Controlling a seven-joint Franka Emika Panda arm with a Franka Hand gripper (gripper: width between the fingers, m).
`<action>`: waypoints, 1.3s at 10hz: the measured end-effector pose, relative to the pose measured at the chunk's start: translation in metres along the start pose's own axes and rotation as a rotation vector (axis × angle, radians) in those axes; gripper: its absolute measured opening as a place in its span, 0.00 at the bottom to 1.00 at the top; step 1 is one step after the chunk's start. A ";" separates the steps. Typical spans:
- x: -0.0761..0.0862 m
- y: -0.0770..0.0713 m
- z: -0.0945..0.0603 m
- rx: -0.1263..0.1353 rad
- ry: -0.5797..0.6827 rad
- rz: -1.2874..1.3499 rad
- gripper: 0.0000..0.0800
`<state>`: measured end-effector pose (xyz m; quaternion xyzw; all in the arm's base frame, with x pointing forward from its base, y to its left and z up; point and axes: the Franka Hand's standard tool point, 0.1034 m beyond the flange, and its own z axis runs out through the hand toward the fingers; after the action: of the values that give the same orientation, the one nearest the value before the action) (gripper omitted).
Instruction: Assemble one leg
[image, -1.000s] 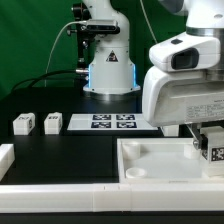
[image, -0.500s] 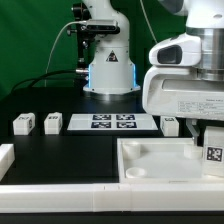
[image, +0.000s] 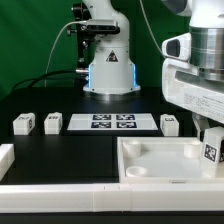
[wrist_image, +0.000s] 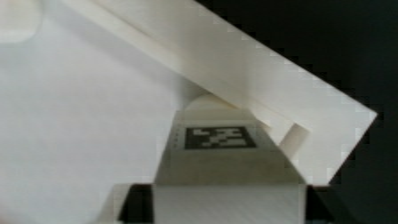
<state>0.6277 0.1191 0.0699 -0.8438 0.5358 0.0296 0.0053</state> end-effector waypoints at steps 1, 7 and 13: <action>0.000 0.000 0.000 -0.001 0.006 0.093 0.36; -0.001 0.000 0.001 0.003 0.004 0.264 0.66; 0.002 0.001 0.002 0.000 0.007 -0.282 0.81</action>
Offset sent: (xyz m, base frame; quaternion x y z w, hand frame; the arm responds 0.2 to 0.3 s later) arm -0.0047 -0.0051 -0.0027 0.0030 0.0095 0.1089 0.9940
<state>0.6276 0.1174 0.0680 -0.9108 0.4121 0.0256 0.0076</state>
